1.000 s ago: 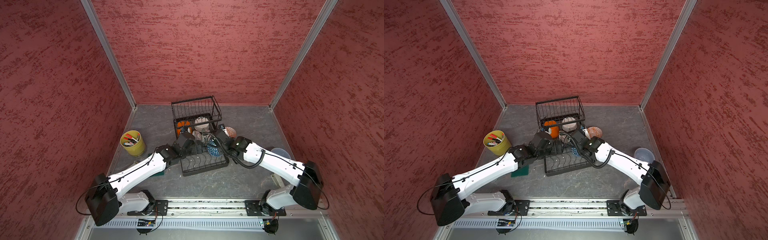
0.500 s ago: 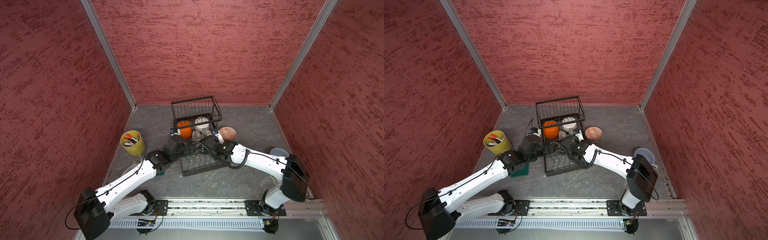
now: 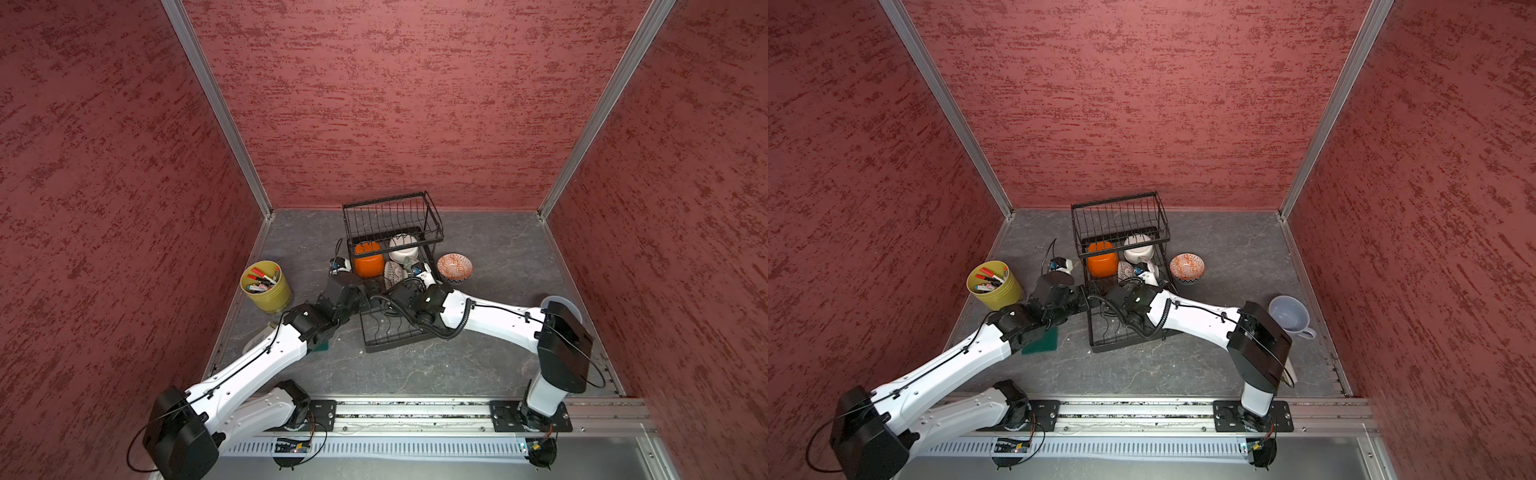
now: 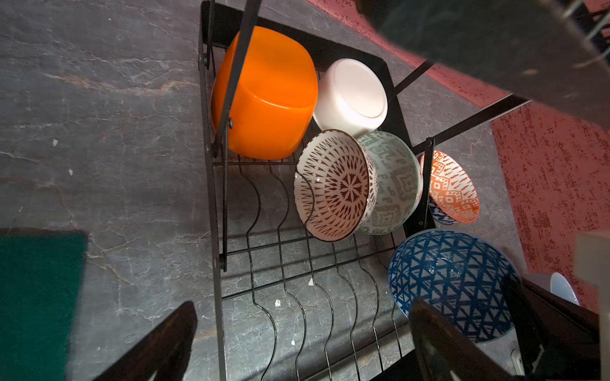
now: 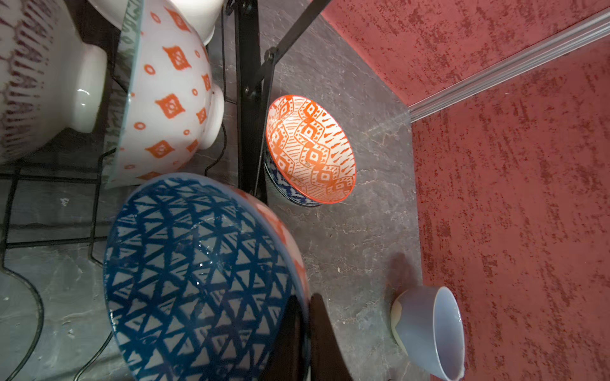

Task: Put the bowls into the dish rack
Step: 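Lower the blue-patterned bowl into the slots with the right gripper while the left draws back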

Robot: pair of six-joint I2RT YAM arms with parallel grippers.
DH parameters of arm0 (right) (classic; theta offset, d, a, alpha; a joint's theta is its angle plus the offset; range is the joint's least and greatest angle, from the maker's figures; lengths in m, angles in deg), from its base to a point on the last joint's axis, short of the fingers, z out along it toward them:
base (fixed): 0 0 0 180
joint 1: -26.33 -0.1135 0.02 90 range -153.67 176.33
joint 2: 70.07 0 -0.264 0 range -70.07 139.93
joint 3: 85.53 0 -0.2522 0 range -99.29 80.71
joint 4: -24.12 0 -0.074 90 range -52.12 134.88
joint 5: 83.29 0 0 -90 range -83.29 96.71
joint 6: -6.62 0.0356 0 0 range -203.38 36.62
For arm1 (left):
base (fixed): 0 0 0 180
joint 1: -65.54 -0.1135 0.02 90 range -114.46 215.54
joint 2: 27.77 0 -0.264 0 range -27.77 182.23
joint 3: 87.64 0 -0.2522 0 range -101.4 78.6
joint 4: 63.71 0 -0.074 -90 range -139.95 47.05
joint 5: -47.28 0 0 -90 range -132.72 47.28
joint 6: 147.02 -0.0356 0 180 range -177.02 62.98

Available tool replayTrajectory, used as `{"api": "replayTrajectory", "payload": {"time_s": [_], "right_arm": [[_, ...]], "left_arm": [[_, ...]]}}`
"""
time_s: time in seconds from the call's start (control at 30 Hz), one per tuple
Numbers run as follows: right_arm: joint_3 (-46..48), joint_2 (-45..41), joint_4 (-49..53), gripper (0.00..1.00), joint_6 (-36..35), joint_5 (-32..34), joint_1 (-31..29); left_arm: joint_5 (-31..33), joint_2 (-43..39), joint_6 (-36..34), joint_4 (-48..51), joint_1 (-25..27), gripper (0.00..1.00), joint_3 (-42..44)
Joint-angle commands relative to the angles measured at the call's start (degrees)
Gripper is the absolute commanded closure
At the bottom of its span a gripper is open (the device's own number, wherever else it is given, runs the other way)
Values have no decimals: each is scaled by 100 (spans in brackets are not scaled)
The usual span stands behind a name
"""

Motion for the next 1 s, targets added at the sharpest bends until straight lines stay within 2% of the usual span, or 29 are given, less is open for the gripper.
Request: {"api": "replayTrajectory", "payload": {"time_s": [0.0, 0.97], "right_arm": [[-166, 112, 369, 100, 313, 502, -87], [-263, 863, 661, 100, 388, 829, -202]], "left_arm": [[-83, -101, 46, -130, -65, 0, 36], [-221, -138, 7, -146, -256, 0, 108]]}}
